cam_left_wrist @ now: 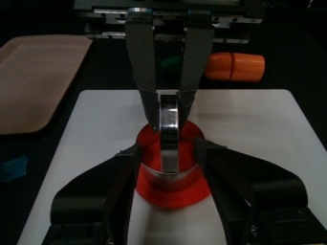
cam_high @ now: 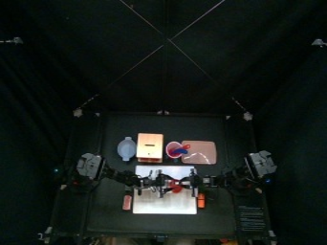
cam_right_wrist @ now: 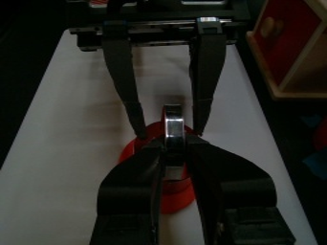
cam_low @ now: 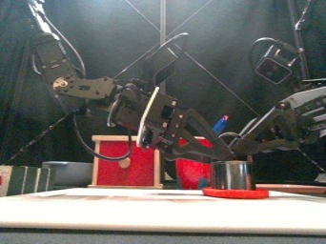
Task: Get the cutter from the drawer then cut the dough then place the extra dough in the bowl
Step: Cut the dough
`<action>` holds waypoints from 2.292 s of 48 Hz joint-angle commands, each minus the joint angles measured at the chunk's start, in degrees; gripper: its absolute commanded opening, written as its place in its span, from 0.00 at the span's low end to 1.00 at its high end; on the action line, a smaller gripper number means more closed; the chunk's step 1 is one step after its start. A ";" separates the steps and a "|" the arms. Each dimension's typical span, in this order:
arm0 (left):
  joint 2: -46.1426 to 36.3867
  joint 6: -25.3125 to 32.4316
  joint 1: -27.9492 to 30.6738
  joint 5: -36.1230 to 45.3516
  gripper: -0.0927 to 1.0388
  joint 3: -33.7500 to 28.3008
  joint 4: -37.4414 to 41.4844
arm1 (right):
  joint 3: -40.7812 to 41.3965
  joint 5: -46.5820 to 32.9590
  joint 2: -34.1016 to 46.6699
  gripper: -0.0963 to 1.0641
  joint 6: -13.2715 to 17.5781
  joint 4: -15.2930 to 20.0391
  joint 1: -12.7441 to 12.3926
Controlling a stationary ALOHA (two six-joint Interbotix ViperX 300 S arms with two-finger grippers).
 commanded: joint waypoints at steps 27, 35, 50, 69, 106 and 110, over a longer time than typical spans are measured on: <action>-1.23 0.09 0.00 0.53 0.68 -0.44 0.26 | -0.18 -0.18 -1.93 0.62 0.35 0.09 -0.09; -1.49 0.09 -0.35 0.62 0.61 -0.35 0.44 | 0.09 0.70 -1.93 0.62 0.70 0.70 0.26; -1.49 0.09 -0.44 2.55 0.56 -0.53 0.44 | 0.79 3.25 -1.85 0.61 0.88 1.76 1.32; -0.79 0.09 -0.53 5.10 0.56 -0.35 0.44 | 0.88 3.52 -1.85 0.46 0.44 2.37 1.23; 4.83 -5.89 -5.19 6.33 0.55 3.08 -3.34 | -1.58 6.77 3.43 0.45 1.14 15.03 9.32; 4.48 -5.98 -5.89 6.33 0.55 3.16 -3.34 | -2.55 7.12 4.66 0.45 1.14 15.12 10.02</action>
